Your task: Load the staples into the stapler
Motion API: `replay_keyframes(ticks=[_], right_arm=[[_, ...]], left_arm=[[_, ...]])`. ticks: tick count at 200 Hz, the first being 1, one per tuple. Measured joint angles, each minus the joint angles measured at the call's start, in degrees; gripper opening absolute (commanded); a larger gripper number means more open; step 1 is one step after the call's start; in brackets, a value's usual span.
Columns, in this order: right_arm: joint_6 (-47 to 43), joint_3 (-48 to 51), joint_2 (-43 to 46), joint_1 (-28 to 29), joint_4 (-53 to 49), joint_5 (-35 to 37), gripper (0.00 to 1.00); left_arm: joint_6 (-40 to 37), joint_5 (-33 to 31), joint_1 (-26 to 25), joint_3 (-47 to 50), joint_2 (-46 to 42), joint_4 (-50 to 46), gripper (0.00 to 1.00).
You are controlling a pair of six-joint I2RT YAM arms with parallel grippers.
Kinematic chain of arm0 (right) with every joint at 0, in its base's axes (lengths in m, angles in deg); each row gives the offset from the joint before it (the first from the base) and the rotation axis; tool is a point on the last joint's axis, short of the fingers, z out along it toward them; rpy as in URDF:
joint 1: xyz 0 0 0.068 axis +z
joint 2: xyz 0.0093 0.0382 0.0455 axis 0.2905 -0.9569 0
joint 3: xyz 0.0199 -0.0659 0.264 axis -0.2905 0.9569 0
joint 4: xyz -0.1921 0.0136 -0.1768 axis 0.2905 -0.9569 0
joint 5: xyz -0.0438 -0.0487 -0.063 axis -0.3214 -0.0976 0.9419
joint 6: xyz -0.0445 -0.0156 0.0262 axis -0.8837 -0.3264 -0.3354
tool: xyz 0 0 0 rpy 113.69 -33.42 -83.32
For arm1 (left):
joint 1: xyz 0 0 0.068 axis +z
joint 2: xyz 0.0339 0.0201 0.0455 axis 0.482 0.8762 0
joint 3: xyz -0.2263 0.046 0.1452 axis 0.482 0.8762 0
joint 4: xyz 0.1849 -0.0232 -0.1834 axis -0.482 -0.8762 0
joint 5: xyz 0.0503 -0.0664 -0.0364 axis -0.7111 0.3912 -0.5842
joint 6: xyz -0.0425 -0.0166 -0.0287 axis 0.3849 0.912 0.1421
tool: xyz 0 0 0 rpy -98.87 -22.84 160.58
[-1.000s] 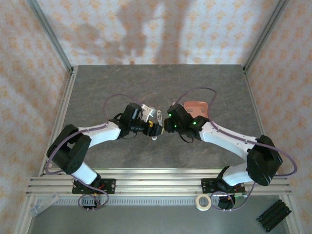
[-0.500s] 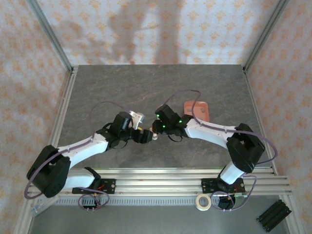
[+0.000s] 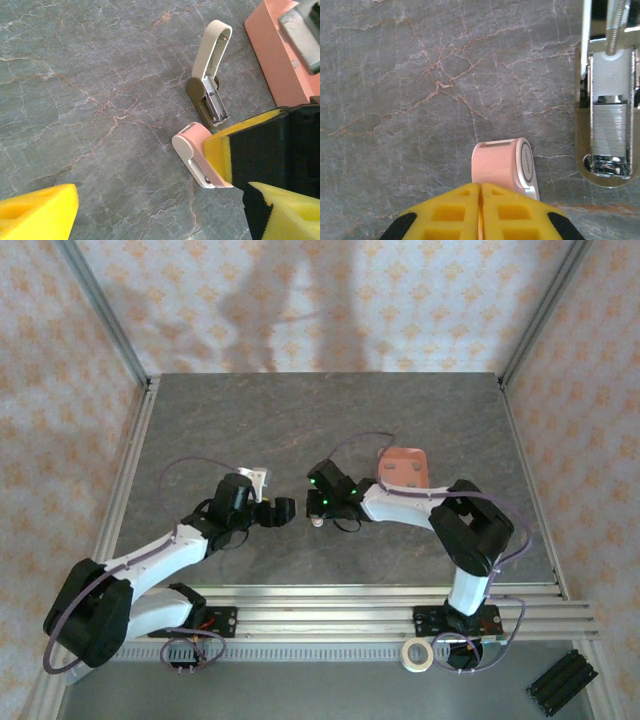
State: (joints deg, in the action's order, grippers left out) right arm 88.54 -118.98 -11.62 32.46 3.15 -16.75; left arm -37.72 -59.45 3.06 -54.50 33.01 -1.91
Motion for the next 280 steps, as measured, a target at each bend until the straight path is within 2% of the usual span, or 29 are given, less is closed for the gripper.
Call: replay_keyframes(ticks=[35,65,120,154,193,230,256,280], right_arm=[[-0.87,0.85,2.75,0.02,-1.03,0.59,0.19],[-2.84,1.01,9.05,-0.33,-5.25,2.64,0.26],[-4.94,3.43,23.91,-4.46,-8.87,5.27,0.28],[-4.96,7.02,27.45,-6.29,-12.07,6.73,0.28],[-4.94,8.37,28.39,-6.43,-13.99,7.39,0.27],[-4.94,8.39,28.46,-6.43,-13.99,7.41,0.27],[-4.7,8.39,28.35,-6.45,-13.97,7.72,0.27],[-3.8,8.39,27.61,-6.45,-14.86,7.85,0.29]], left_arm=[[-0.35,0.68,0.11,-6.05,7.3,0.74,0.89],[-0.35,4.5,0.83,-15.04,17.05,2.58,0.89],[-0.04,11.58,1.16,-28.13,33.18,9.33,0.87],[1.2,17.68,1.09,-33.0,40.85,11.87,0.82],[3.06,24.72,-0.44,-32.96,42.73,15.65,0.74],[3.8,30.1,-2.12,-29.77,41.81,20.83,0.7],[-1.18,30.71,-3.76,-28.98,39.76,15.45,0.71],[-6.34,28.74,-4.83,-28.44,37.18,9.01,0.77]])
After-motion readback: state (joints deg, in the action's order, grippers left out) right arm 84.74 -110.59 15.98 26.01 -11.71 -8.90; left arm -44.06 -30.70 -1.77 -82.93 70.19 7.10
